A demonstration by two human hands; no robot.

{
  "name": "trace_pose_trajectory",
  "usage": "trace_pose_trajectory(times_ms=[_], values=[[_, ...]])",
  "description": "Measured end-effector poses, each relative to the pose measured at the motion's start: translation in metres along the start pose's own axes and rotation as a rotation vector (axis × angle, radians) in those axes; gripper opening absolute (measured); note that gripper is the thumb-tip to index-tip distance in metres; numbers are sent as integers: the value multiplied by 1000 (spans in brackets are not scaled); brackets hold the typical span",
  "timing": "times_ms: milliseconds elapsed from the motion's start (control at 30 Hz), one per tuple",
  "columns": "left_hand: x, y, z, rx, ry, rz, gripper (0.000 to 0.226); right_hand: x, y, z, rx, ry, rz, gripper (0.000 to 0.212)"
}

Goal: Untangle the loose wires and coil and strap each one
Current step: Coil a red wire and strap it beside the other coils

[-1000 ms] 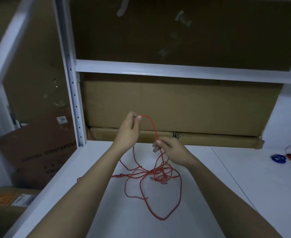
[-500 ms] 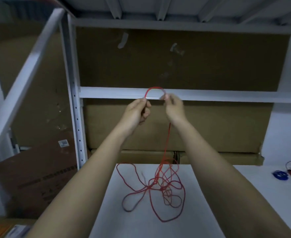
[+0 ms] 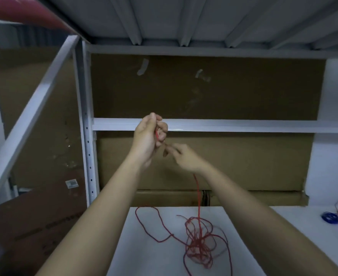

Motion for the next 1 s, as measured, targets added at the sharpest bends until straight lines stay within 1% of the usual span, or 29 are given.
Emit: trace_pose_trajectory(times_ms=[67, 167, 233, 267, 300, 333, 367, 400, 433, 467, 500, 533, 567, 600, 700, 733, 767, 800, 833, 867, 933, 967, 1000], values=[[2, -13, -7, -25, -6, 66, 23, 28, 31, 8, -108, -9, -67, 22], [8, -29, -29, -130, -21, 99, 18, 73, 76, 25, -213, 29, -198, 25], [15, -45, -48, -289, -76, 103, 23, 101, 93, 33, -219, 43, -286, 25], [20, -53, -57, -431, -99, 72, 27, 110, 92, 36, -205, 49, -296, 24], [27, -58, -66, -625, -112, 6, 28, 115, 86, 39, -186, 54, -262, 23], [35, -61, -74, -836, -116, -85, 28, 115, 71, 39, -129, 35, -175, 22], [43, -62, -83, -1006, -128, -185, 26, 112, 51, 36, -33, -21, -50, 20], [53, -61, -94, -1072, -172, -266, 24, 108, 28, 29, 80, -103, 95, 18], [65, -57, -104, -1022, -238, -336, 25, 103, 6, 21, 166, -187, 230, 15], [76, -52, -111, -908, -294, -382, 28, 98, -12, 14, 204, -243, 328, 13], [85, -46, -114, -774, -326, -395, 33, 89, -23, 12, 205, -250, 380, 11], [91, -43, -114, -627, -348, -377, 36, 80, -29, 15, 162, -224, 395, 7], [97, -40, -112, -463, -369, -354, 37, 71, -28, 23, 79, -174, 374, 5], [102, -37, -111, -299, -395, -348, 35, 63, -20, 32, -31, -108, 322, 7], [117, -19, -107, 116, -552, -426, 33, 60, 36, 59, -324, 75, 92, 19], [118, -16, -104, 229, -577, -417, 34, 66, 57, 66, -388, 125, 37, 24], [115, -16, -101, 320, -568, -370, 33, 75, 76, 72, -434, 168, -4, 27], [109, -20, -101, 381, -537, -285, 30, 84, 94, 77, -458, 202, -48, 30], [101, -29, -103, 374, -488, -173, 26, 94, 112, 80, -457, 224, -105, 33], [95, -42, -107, 275, -429, -56, 25, 105, 128, 80, -436, 232, -176, 34], [89, -67, -116, -94, -328, 114, 25, 129, 154, 77, -369, 222, -299, 32], [89, -75, -121, -274, -303, 143, 24, 139, 161, 75, -336, 215, -334, 28], [92, -80, -126, -430, -281, 122, 21, 147, 163, 75, -302, 206, -357, 23]])
Point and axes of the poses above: each hand's wrist, its own x-axis away from the middle knuckle, its own y-axis out of the palm, z = x × y, the point moved 9 cm from there along -x, towards the middle knuckle, and after that the axes turned 2 degrees about -z, right-handed, at the moved point
